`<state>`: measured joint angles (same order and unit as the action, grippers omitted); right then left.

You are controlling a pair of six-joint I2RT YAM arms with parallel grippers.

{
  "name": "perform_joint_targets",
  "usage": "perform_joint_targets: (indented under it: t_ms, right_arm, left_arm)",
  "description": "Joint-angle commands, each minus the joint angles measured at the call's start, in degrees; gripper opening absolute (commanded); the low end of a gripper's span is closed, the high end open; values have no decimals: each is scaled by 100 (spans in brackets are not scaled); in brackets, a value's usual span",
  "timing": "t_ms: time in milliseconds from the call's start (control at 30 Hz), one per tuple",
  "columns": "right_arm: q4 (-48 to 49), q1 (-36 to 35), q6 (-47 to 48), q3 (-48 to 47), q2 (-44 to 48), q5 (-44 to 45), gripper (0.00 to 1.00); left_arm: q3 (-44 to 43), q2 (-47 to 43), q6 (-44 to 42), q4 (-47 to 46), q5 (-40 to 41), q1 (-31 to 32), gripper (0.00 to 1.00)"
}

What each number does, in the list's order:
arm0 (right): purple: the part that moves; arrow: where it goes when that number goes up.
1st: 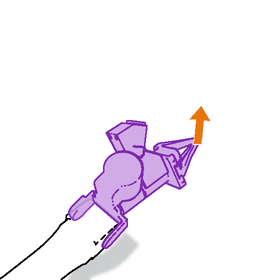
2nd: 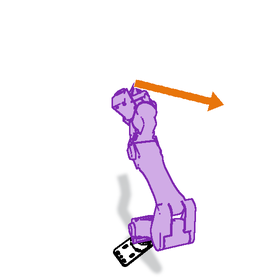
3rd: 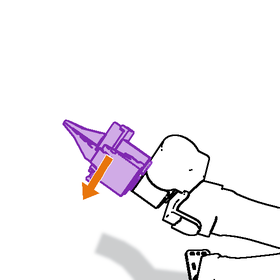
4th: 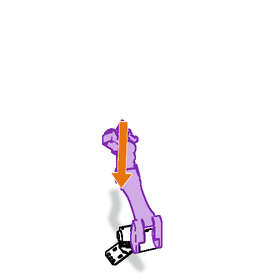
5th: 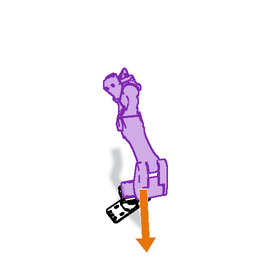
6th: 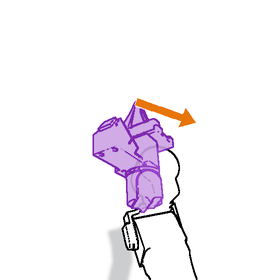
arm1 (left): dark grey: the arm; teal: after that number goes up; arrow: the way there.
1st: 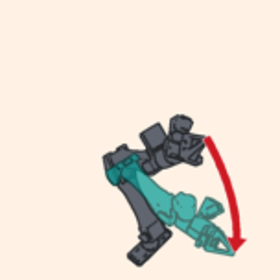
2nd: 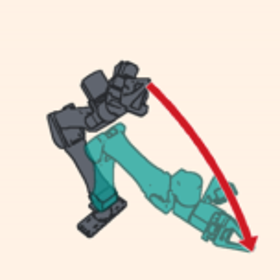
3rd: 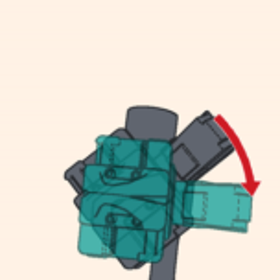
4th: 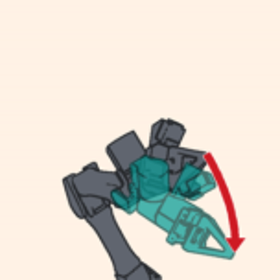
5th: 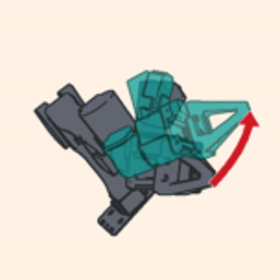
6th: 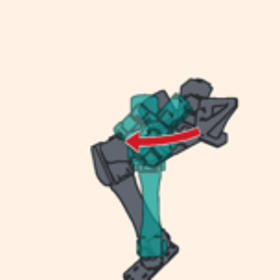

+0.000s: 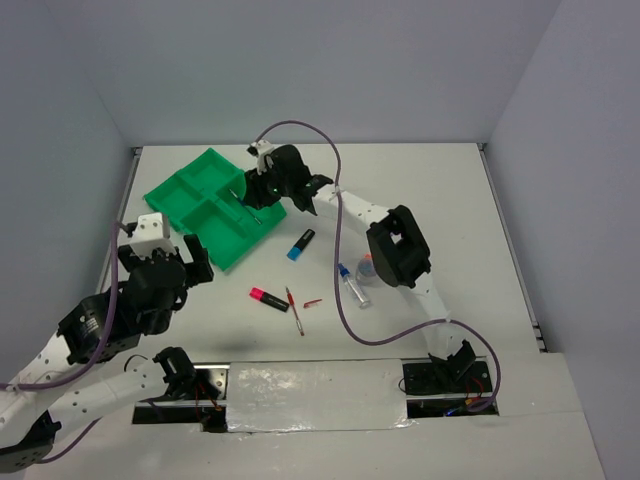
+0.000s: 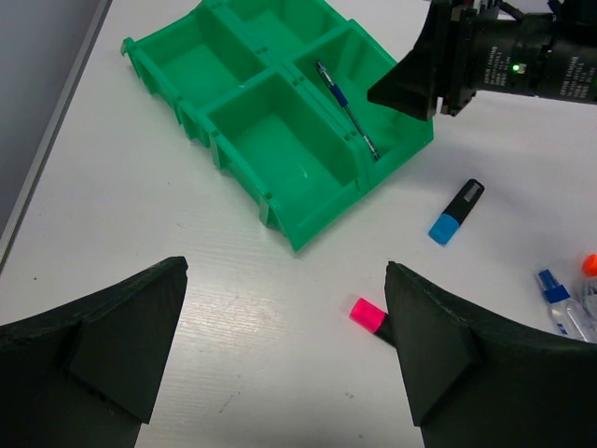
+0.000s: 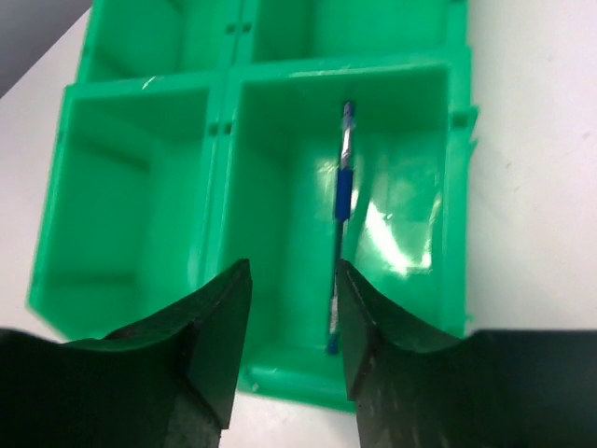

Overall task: Sort the stationery into containers
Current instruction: Place the pen in the storage box, then pick up the pen cap from the center of the board.

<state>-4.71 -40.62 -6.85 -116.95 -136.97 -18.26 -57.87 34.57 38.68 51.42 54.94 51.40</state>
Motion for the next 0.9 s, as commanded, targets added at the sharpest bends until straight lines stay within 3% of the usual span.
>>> perform_joint_targets:
  t_ms: [0, 100, 400, 433, 667, 700, 867]
  right_arm:
    - [330, -7, -80, 189, 1082, -415, 50]
    - [339, -42, -35, 663, 2022, -415, 57]
    - [647, -69, -422, 3984, 4877, 173, 66]
    - [560, -77, -466, 4430, 5064, 278, 74]
    - [-38, -279, -782, 5972, 6269, 1385, 80]
    - [-65, -288, -817, 6182, 6418, 1474, 99]
    - [251, -288, -677, 6614, 6516, 1387, 100]
  left_arm:
    - [12, 120, -194, -281, -53, -103, 99]
    - [30, 182, -194, -343, -158, -226, 99]
    - [30, 217, 219, -54, 376, -306, 99]
    - [38, 208, 272, -36, 482, -306, 99]
    - [12, 532, 544, -18, 561, -314, 99]
    - [-14, 612, 632, 156, 597, -323, 99]
    - [-172, 1034, 1089, 431, 826, -332, 99]
